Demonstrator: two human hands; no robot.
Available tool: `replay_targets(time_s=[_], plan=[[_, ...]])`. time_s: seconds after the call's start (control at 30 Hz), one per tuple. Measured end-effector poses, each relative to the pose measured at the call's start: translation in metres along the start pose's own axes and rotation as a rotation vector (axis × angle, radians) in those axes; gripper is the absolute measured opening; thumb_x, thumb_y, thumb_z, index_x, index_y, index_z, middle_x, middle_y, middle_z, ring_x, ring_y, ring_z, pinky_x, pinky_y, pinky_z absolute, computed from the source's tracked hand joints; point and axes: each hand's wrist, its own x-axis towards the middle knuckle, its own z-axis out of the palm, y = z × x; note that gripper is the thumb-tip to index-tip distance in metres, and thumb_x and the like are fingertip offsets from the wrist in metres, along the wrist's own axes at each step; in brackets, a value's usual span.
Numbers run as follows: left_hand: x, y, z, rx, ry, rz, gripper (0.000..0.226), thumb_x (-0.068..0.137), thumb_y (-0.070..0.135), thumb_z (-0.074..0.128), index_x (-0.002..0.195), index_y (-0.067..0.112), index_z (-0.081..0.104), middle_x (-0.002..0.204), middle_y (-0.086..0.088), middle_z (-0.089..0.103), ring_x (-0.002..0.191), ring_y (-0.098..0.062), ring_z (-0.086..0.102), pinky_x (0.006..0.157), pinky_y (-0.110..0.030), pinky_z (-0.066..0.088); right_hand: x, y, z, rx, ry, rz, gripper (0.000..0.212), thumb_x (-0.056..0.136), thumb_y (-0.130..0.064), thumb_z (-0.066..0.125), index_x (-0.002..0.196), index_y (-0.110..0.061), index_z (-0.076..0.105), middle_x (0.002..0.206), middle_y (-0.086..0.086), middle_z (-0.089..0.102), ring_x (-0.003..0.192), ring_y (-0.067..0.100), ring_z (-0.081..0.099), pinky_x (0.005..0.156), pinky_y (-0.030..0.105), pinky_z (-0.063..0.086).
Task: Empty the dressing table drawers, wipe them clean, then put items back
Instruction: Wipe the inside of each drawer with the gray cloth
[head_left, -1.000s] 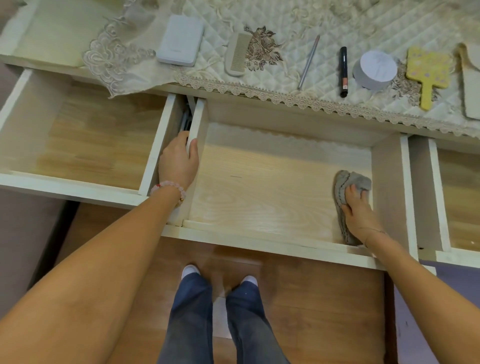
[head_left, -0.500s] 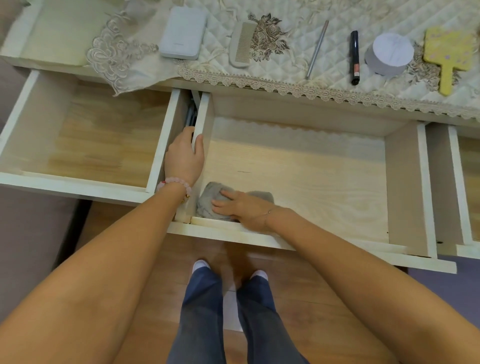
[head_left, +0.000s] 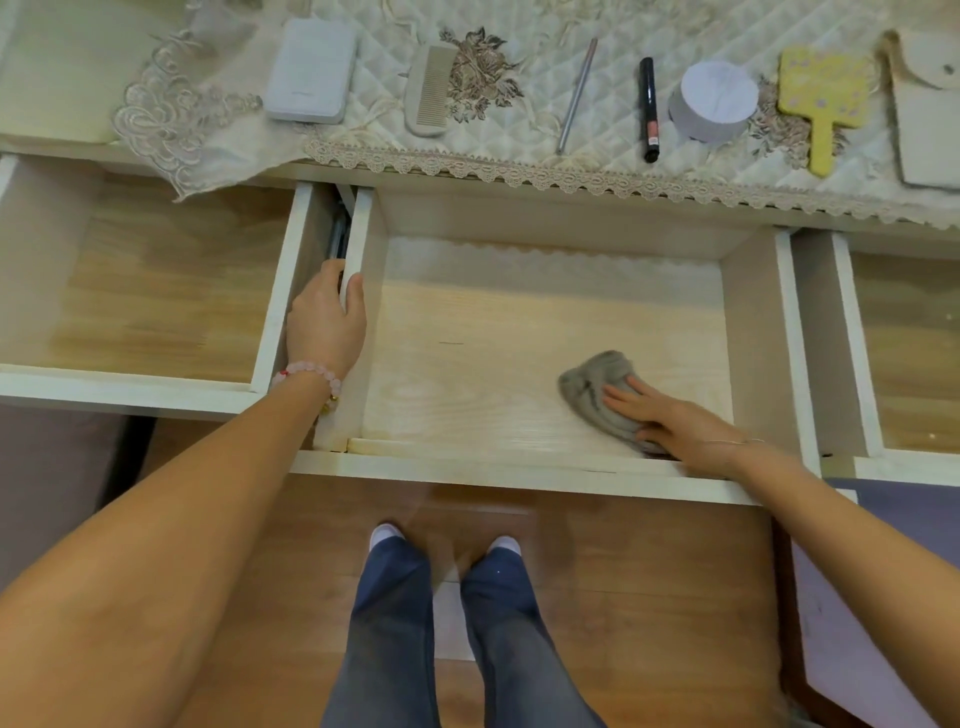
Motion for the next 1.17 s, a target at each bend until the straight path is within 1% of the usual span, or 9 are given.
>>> replay_targets(time_s=[0.07, 0.17, 0.23, 0.37, 0.53, 0.63, 0.77, 0.97, 1.17], plan=[[0.0, 0.002, 0.0, -0.002, -0.003, -0.011, 0.031, 0.1, 0.029, 0.038, 0.117, 0.008, 0.052, 0.097, -0.01, 0.06, 0.085, -0.02, 0.052, 0.073, -0.031, 0.04, -0.016, 0.023, -0.01, -0.038, 0.044, 0.12, 0.068, 0.091, 0.004, 0.047, 0.139, -0.036, 0.019, 0.152, -0.014, 0.003, 0.138, 0.004, 0.009, 0.11, 0.017, 0.018], [-0.001, 0.002, 0.0, 0.005, -0.002, -0.011, 0.032, 0.1, 0.029, 0.037, 0.119, 0.007, 0.051, 0.096, -0.01, 0.059, 0.083, -0.018, 0.051, 0.072, -0.031, 0.04, -0.021, 0.035, -0.015, -0.085, 0.071, 0.18, 0.064, 0.091, 0.003, 0.048, 0.144, -0.023, 0.023, 0.149, -0.015, 0.006, 0.138, 0.004, 0.005, 0.105, 0.014, 0.015], [-0.001, 0.002, 0.0, 0.011, -0.002, -0.012, 0.032, 0.1, 0.029, 0.037, 0.119, 0.007, 0.051, 0.094, -0.01, 0.059, 0.082, -0.019, 0.051, 0.071, -0.031, 0.039, -0.019, 0.036, -0.012, -0.072, 0.133, 0.196, 0.064, 0.09, 0.006, 0.047, 0.144, -0.023, 0.027, 0.146, -0.016, 0.005, 0.139, 0.009, 0.013, 0.101, 0.013, 0.019], [0.001, 0.0, 0.001, 0.008, -0.003, -0.038, 0.033, 0.1, 0.03, 0.036, 0.119, 0.008, 0.051, 0.094, -0.011, 0.06, 0.082, -0.021, 0.052, 0.071, -0.032, 0.041, -0.008, 0.039, -0.01, -0.039, 0.267, 0.22, 0.068, 0.088, 0.012, 0.045, 0.143, -0.024, 0.028, 0.156, 0.0, 0.009, 0.139, 0.02, 0.025, 0.106, 0.02, 0.023], [0.0, 0.002, 0.002, 0.016, -0.002, -0.041, 0.031, 0.099, 0.029, 0.037, 0.116, 0.007, 0.052, 0.092, -0.012, 0.06, 0.081, -0.022, 0.052, 0.07, -0.032, 0.04, 0.03, 0.019, -0.022, 0.038, 0.437, 0.339, 0.061, 0.094, 0.002, 0.039, 0.148, -0.022, 0.02, 0.158, 0.002, -0.002, 0.137, 0.032, 0.03, 0.108, 0.035, 0.028], [0.001, 0.003, 0.001, 0.018, 0.002, -0.036, 0.031, 0.099, 0.029, 0.037, 0.116, 0.007, 0.052, 0.093, -0.012, 0.06, 0.083, -0.024, 0.055, 0.071, -0.034, 0.043, 0.063, 0.001, -0.024, 0.028, 0.463, 0.292, 0.058, 0.095, -0.001, 0.037, 0.148, -0.015, 0.018, 0.157, 0.008, -0.004, 0.143, 0.03, 0.015, 0.114, 0.039, 0.022], [0.002, 0.003, 0.001, 0.01, 0.004, -0.037, 0.03, 0.099, 0.028, 0.038, 0.115, 0.008, 0.053, 0.092, -0.011, 0.06, 0.082, -0.022, 0.054, 0.069, -0.032, 0.042, 0.105, -0.05, -0.013, -0.118, 0.406, 0.199, 0.055, 0.096, -0.01, 0.04, 0.147, -0.008, 0.018, 0.157, 0.012, 0.008, 0.144, 0.032, 0.002, 0.114, 0.04, 0.02], [0.003, 0.003, 0.0, -0.002, 0.008, -0.045, 0.03, 0.099, 0.028, 0.038, 0.115, 0.009, 0.053, 0.089, -0.008, 0.058, 0.08, -0.021, 0.053, 0.067, -0.03, 0.039, 0.128, -0.108, 0.034, -0.214, 0.369, -0.051, 0.056, 0.094, -0.016, 0.048, 0.145, -0.009, 0.027, 0.155, 0.006, 0.021, 0.144, 0.03, 0.008, 0.114, 0.04, 0.018], [0.004, 0.005, 0.0, -0.011, 0.015, -0.042, 0.028, 0.098, 0.026, 0.04, 0.115, 0.008, 0.053, 0.085, -0.003, 0.054, 0.077, -0.018, 0.051, 0.066, -0.028, 0.036, 0.125, -0.103, 0.036, -0.251, 0.446, -0.039, 0.055, 0.092, -0.021, 0.051, 0.143, -0.015, 0.033, 0.152, 0.001, 0.028, 0.144, 0.024, 0.017, 0.109, 0.041, 0.029]])
